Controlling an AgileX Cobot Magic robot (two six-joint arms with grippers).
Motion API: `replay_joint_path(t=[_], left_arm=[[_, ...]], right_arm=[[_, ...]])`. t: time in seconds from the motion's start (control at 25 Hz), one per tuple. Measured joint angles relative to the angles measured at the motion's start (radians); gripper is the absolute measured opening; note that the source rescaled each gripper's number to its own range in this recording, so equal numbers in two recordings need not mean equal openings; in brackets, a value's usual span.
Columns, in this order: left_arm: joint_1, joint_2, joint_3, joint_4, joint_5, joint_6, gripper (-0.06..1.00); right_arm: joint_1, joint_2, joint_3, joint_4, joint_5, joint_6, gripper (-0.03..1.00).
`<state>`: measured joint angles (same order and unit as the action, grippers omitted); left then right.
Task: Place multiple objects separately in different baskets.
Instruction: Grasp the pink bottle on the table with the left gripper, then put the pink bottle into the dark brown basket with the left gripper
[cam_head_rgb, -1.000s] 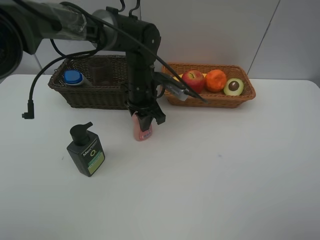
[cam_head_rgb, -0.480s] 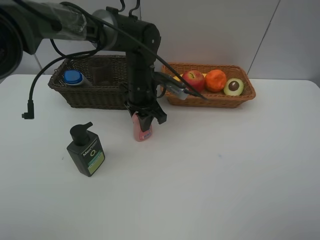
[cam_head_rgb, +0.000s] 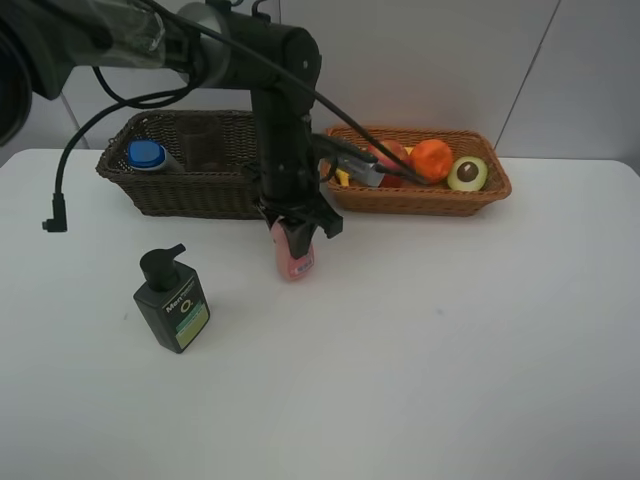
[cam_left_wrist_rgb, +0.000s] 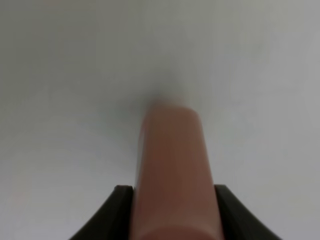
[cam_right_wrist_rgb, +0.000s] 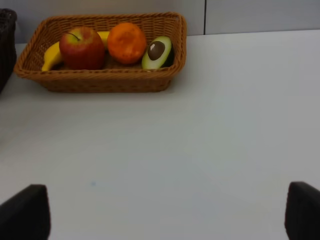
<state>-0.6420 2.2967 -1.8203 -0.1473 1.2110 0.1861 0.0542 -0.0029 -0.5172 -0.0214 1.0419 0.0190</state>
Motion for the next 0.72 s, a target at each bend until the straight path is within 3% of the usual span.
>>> replay_joint_path(t=[0.72], left_arm=[[0.046,-0.144,-0.133,-0.07,0.005,-0.071,0.44]], right_arm=[[0.0,0.0,0.0,0.0,0.0,0.0,1.0]])
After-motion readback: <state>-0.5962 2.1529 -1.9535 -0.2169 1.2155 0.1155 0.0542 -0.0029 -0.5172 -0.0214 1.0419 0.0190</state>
